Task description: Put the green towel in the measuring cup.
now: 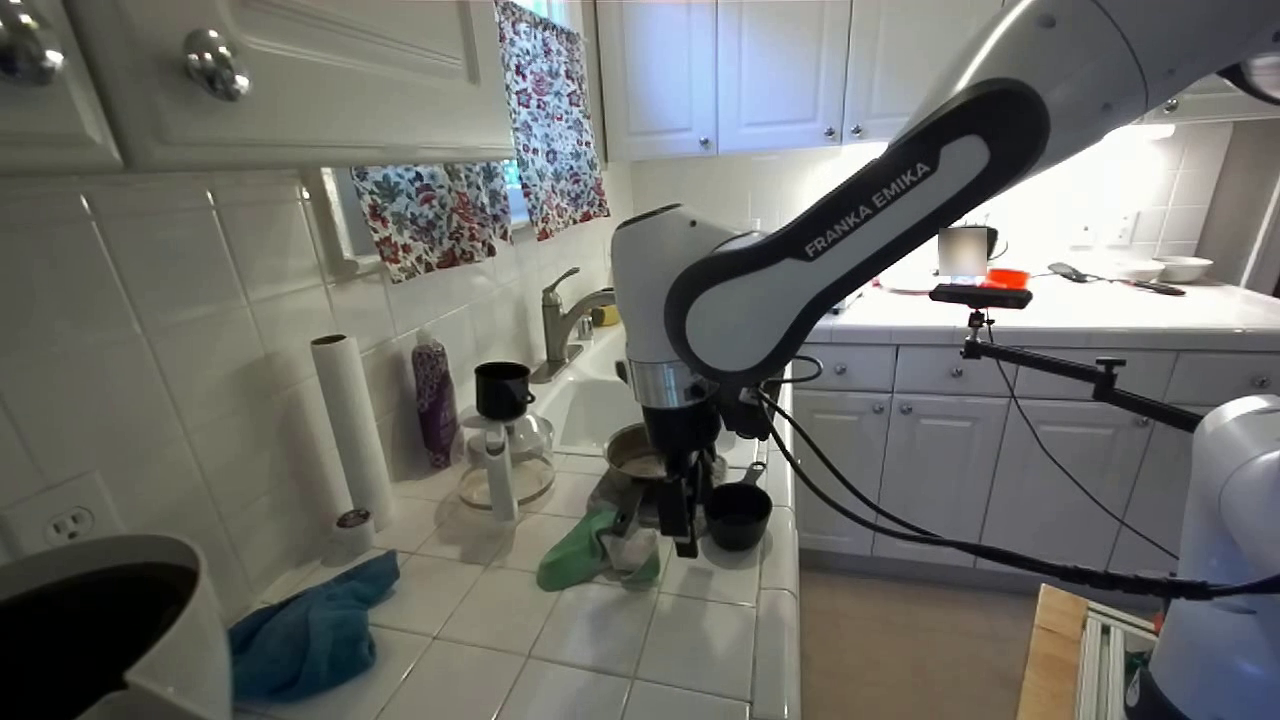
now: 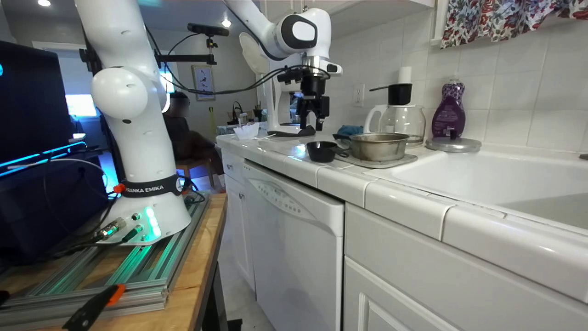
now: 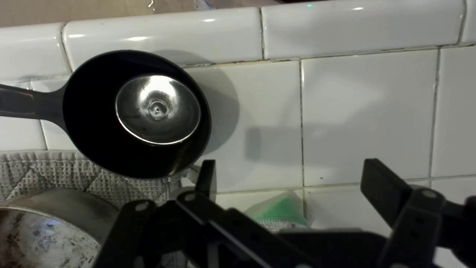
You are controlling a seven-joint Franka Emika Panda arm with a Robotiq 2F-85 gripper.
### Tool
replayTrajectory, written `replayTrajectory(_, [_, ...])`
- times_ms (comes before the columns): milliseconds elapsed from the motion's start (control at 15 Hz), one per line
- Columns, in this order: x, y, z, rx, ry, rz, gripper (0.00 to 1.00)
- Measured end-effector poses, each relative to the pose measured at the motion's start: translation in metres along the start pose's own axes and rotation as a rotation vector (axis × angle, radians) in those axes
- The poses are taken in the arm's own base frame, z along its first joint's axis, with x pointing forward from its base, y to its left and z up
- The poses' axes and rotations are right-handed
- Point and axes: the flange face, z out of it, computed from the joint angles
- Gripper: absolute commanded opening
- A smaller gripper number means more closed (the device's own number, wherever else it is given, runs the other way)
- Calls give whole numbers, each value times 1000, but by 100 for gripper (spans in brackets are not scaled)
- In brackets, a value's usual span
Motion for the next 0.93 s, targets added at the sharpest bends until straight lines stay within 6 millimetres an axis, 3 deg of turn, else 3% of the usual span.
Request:
replayTrajectory(467, [5,1,12,-14,-19,7,100])
replayTrajectory(933, [25,6,21,-91,120,-59,100])
